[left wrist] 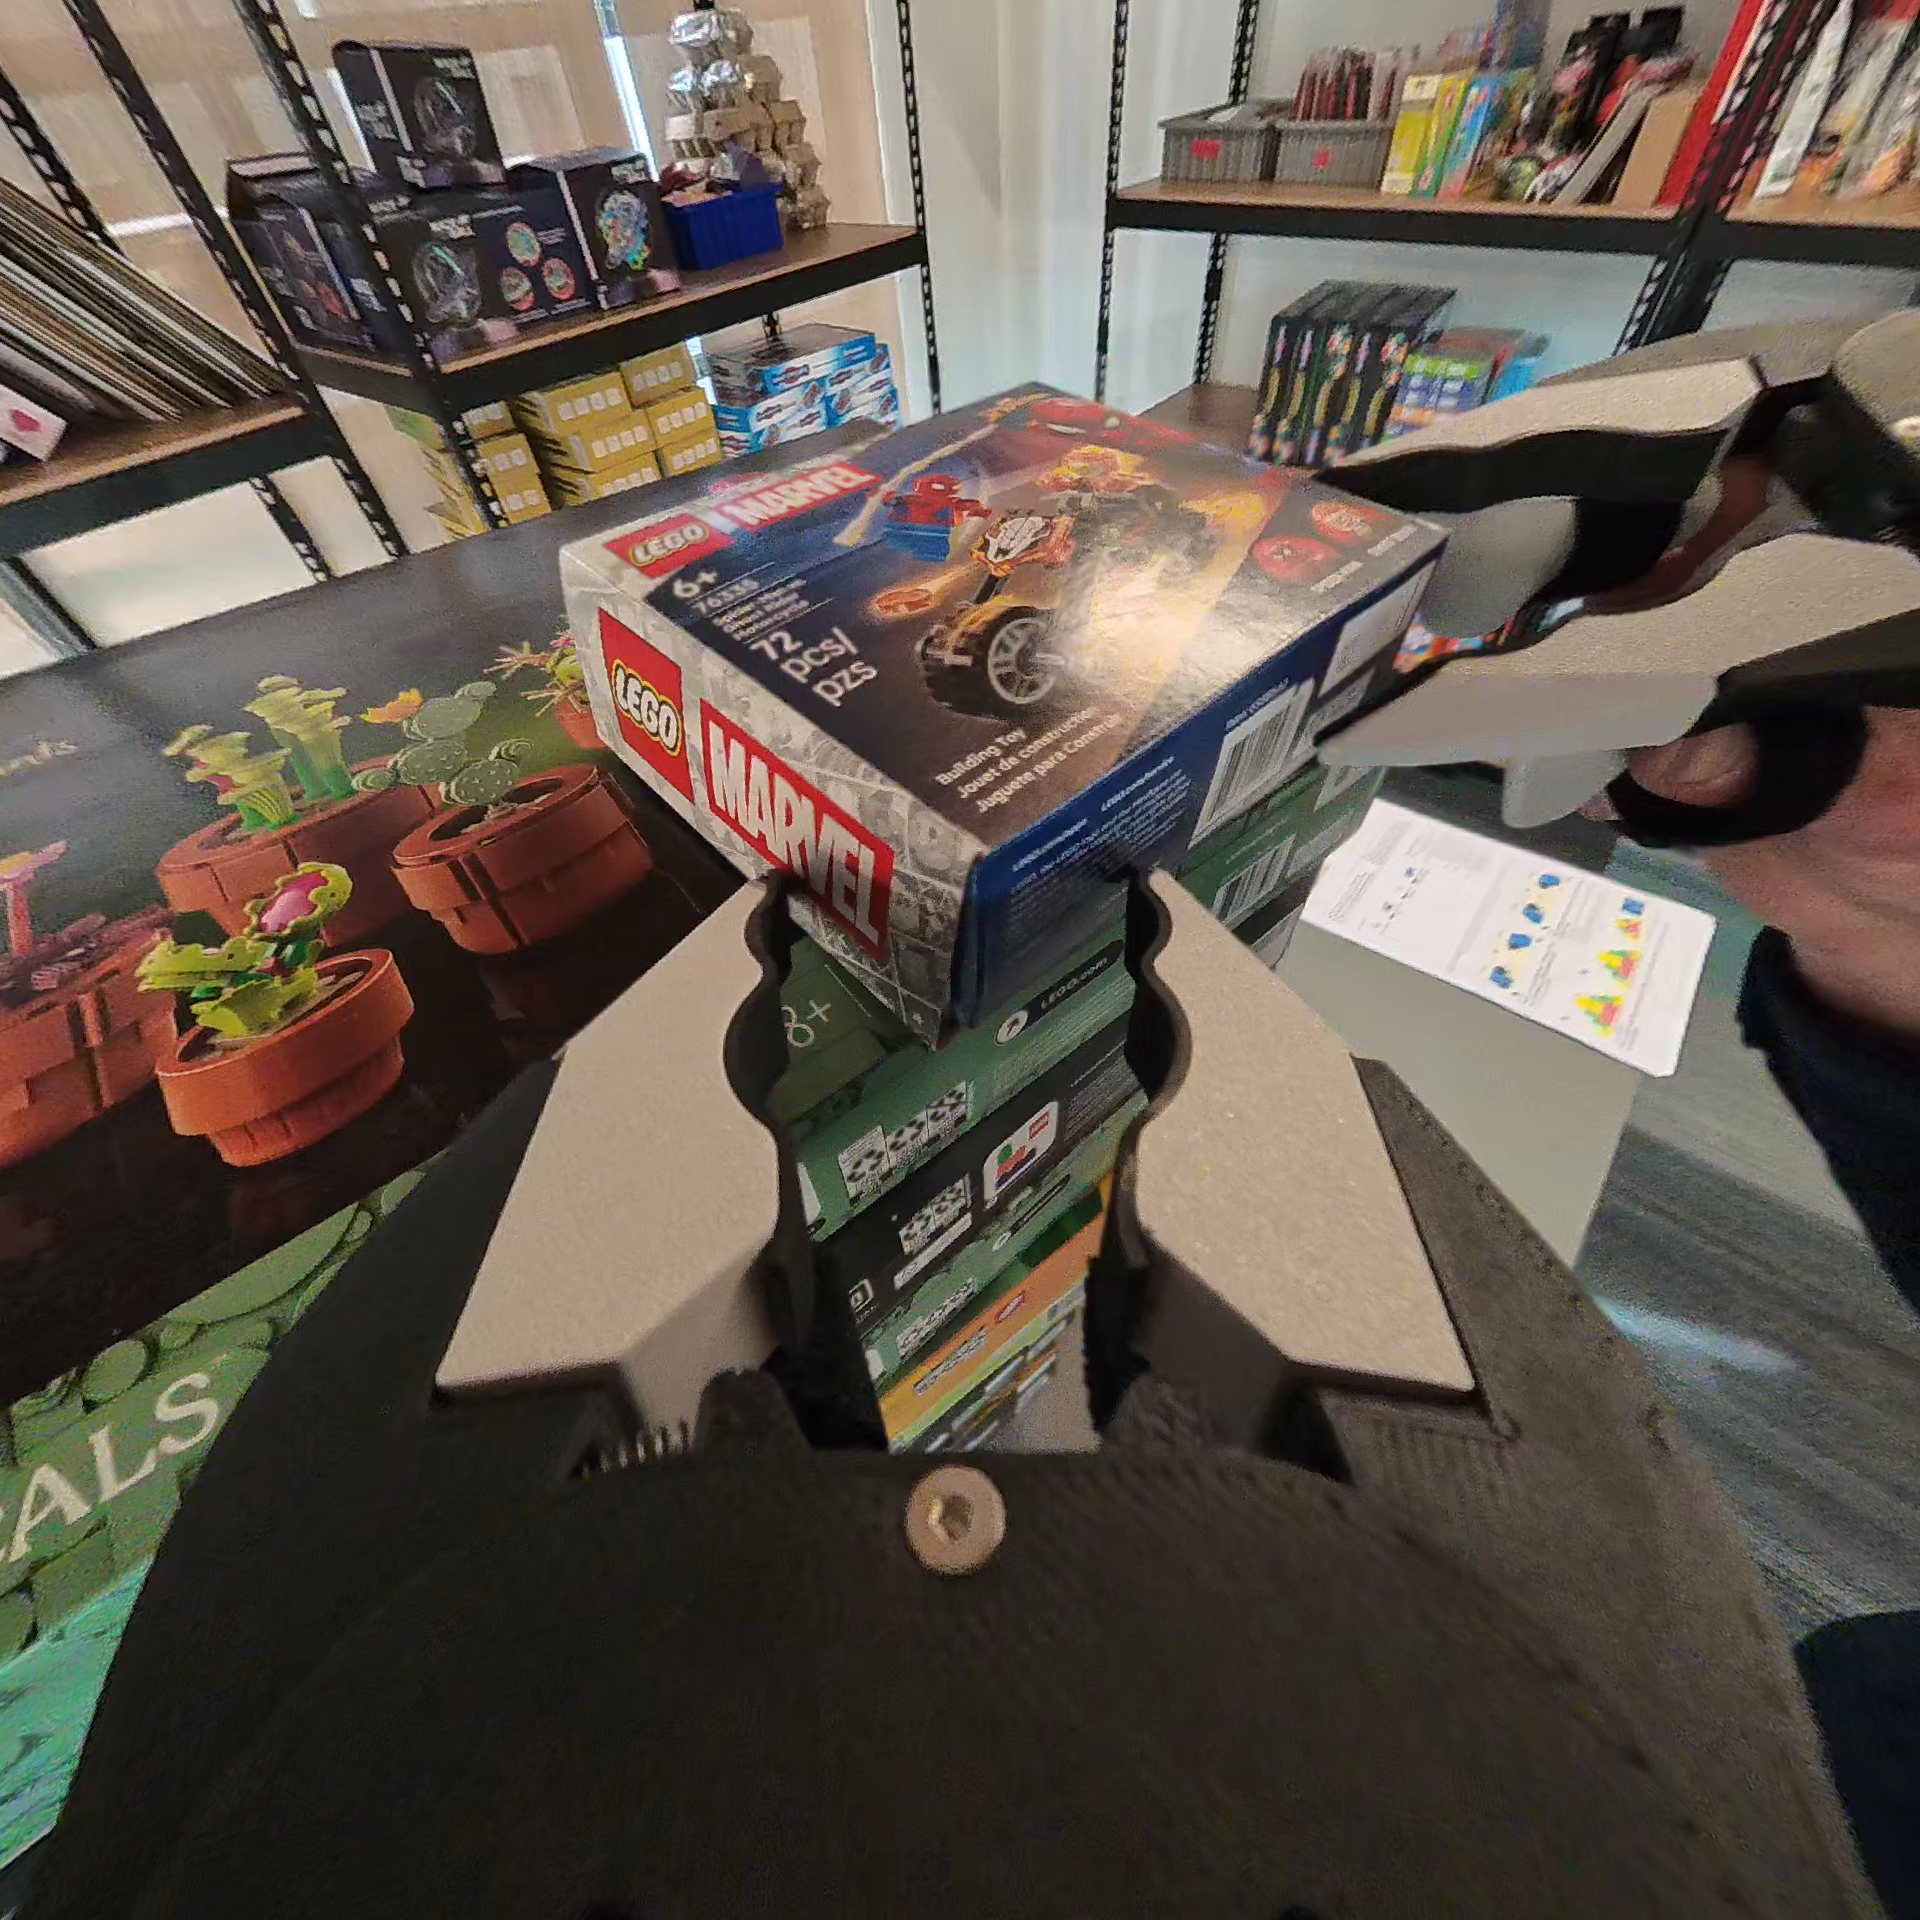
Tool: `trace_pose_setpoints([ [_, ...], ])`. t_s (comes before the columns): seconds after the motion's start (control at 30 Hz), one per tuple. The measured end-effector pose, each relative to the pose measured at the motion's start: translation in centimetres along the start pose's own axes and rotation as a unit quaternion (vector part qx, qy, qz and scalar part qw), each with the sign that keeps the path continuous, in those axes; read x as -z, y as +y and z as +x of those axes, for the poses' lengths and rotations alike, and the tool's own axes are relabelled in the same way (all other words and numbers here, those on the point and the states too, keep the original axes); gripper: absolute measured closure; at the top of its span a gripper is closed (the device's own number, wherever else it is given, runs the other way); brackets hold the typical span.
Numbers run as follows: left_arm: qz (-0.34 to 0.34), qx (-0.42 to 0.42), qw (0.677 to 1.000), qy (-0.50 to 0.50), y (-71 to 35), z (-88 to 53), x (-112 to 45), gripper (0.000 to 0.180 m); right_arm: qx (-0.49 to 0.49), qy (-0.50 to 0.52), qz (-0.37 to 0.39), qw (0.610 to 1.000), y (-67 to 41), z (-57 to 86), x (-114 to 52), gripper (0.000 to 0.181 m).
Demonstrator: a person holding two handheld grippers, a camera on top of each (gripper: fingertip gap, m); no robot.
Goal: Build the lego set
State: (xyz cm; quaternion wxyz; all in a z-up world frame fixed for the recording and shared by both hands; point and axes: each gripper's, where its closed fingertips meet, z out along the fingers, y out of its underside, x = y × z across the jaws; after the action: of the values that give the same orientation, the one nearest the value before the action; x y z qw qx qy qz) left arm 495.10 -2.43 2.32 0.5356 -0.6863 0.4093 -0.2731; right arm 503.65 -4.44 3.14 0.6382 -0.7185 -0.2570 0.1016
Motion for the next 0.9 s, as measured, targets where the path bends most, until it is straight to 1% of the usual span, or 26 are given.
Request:
trace_pose_setpoints([
  [0.13, -0.014, 0.021, 1.0, 0.01, 0.2, -0.4, -0.3, 0.108, -0.006, -0.013, -0.009, 1.0, 0.0, 0.5, -0.4, 0.101],
  [0.23, -0.023, 0.023, 0.999, 0.007, 0.1, -0.6, -0.7, 0.105, -0.016, -0.035, -0.011, 0.999, 0.0, -0.1, -1.1, 0.105],
  [0.27, -0.025, 0.022, 0.999, 0.008, 0.1, -0.5, -0.9, 0.106, -0.016, -0.033, -0.013, 0.999, 0.0, 0.0, -1.4, 0.103],
  [0.33, -0.029, 0.019, 0.999, 0.005, 0.1, -0.5, -1.2, 0.105, -0.011, -0.02, -0.011, 1.0, 0.0, 0.3, -1.6, 0.106],
  [0.6, -0.005, -0.005, 1.0, -0.016, -0.5, 0.6, -1.8, 0.105, -0.001, -0.003, 0.011, 1.0, -0.3, 0.7, -0.4, 0.107],
  [0.9, 0.024, -0.037, 0.999, -0.012, -1.8, 3.1, -2.7, 0.106, 0.007, 0.021, 0.038, 0.999, -0.4, 1.8, 2.3, 0.108],
])
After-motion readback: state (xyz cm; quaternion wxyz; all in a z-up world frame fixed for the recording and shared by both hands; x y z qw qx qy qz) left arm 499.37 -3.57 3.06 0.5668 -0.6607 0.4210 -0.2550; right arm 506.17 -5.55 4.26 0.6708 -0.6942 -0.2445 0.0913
